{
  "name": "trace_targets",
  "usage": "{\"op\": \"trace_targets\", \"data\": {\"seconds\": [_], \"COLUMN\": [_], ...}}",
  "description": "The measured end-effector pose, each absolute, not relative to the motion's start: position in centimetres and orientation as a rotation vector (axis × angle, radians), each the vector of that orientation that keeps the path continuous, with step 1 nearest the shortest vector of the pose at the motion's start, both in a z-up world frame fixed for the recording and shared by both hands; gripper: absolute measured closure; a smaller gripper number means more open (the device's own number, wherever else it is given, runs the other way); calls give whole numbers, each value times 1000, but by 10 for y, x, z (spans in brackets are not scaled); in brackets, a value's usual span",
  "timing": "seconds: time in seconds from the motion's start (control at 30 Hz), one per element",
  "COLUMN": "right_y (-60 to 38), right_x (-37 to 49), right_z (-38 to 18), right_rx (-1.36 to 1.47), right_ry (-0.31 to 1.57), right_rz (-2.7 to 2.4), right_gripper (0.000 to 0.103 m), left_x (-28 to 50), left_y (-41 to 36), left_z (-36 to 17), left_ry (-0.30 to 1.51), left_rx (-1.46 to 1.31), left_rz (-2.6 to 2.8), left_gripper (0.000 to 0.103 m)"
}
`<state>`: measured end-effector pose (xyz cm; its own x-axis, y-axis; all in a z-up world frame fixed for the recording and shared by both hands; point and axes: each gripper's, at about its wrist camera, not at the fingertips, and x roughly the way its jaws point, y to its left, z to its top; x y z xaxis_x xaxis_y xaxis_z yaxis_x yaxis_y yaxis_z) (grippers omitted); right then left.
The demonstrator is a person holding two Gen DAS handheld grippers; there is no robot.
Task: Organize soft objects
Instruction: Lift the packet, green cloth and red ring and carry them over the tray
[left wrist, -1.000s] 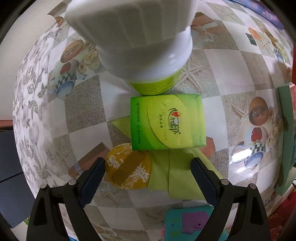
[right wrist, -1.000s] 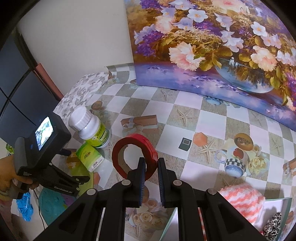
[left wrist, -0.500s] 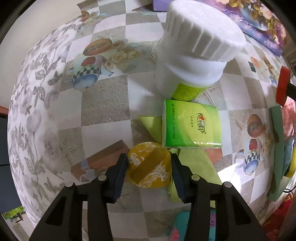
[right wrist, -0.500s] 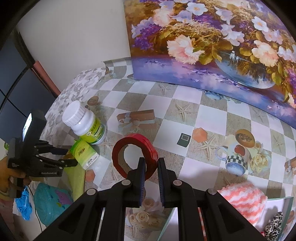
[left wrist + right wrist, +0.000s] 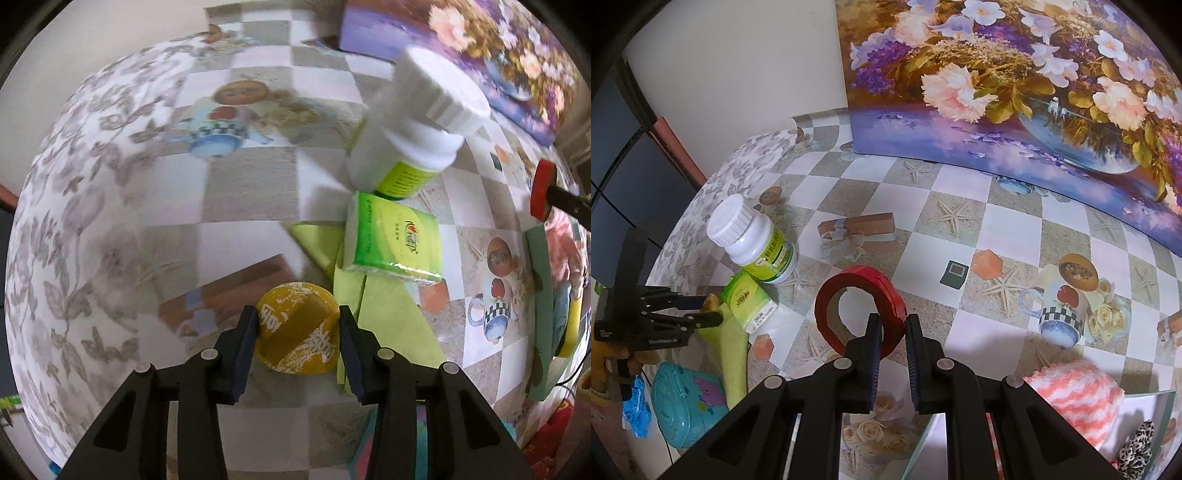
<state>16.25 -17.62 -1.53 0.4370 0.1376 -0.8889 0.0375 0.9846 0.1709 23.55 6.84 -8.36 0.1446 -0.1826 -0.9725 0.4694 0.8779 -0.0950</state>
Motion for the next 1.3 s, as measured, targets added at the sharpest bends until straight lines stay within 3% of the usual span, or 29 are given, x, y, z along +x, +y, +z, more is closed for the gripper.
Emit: {"op": "trace_targets", "data": {"seconds": [0.73, 1.3], "right_y": [-165, -142], "right_x": [161, 149], "right_z": [-30, -5], "right_rx": [137, 169], "right_ry": [1216, 1214], "right_rz": [-8, -6], "right_gripper": [89, 89], "left_x": [219, 227], "left_y": [177, 180], "left_z": [-46, -27], "left_ry": [1064, 1051], "left_rx": [6, -168], "left_rz": [-412, -506], "left_gripper": [59, 59]}}
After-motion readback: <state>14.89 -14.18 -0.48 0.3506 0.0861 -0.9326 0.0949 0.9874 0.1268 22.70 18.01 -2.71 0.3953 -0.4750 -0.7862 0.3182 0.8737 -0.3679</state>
